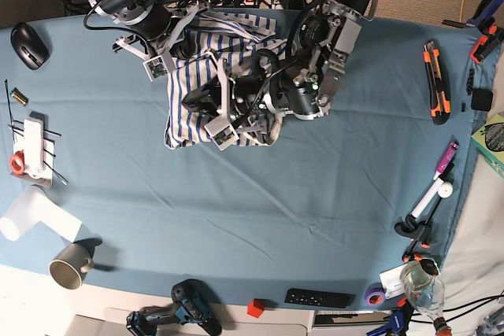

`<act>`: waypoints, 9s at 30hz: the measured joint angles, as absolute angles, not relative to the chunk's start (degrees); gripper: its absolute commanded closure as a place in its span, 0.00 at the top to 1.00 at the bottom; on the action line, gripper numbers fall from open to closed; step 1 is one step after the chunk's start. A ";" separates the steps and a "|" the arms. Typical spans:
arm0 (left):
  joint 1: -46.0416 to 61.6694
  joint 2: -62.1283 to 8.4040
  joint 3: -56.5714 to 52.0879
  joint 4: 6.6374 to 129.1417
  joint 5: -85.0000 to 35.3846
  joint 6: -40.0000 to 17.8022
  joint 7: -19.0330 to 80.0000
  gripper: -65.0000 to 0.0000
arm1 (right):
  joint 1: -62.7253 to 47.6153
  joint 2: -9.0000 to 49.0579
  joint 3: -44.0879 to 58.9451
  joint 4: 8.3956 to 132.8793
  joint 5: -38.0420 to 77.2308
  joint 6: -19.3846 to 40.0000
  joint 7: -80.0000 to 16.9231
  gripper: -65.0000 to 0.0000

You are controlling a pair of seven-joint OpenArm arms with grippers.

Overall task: Fold the T-shirt properly
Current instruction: 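Grasp the stack's edge with the left gripper and tuck it under, then press the stack's sides with both grippers to square the folded shirt, then hold the stack's side with the right gripper and lower the left gripper beside it, then push the stack's loose edge inward with the left gripper toward the right gripper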

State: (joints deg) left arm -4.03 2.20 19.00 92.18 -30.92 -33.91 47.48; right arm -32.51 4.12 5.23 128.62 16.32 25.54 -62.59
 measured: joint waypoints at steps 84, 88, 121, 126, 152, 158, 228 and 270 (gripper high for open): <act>17.76 -10.33 -3.88 117.05 -28.14 -20.38 60.01 0.64 | 2.09 3.95 11.18 91.72 39.48 25.34 -62.26 0.61; 19.27 -10.33 -3.88 117.05 -31.62 -20.40 60.66 0.64 | 0.86 3.95 11.20 91.74 38.87 25.36 -62.76 0.61; 26.98 -9.21 1.72 117.45 -43.16 -21.93 62.37 0.70 | -0.78 3.95 14.09 91.74 33.01 25.36 -62.81 0.16; 27.18 -8.97 10.72 118.13 -39.13 -21.61 62.15 0.75 | -0.78 3.95 14.09 91.74 33.01 25.36 -62.81 0.16; 24.80 -9.54 18.00 117.10 -19.53 -11.60 57.01 0.75 | -0.75 3.95 14.09 91.74 32.97 25.36 -62.81 0.16; 24.71 -9.54 18.00 115.59 -19.55 -11.60 54.11 0.68 | -0.78 3.95 14.09 91.74 32.97 25.36 -62.81 0.16; -24.21 -7.14 18.39 71.48 -29.65 -17.87 54.41 0.00 | -25.69 -5.72 28.88 112.25 40.53 23.79 -62.96 0.00; -26.41 -6.07 18.37 74.30 -30.28 -19.35 62.57 0.43 | -32.27 -4.97 30.74 134.34 29.45 28.80 -62.72 0.35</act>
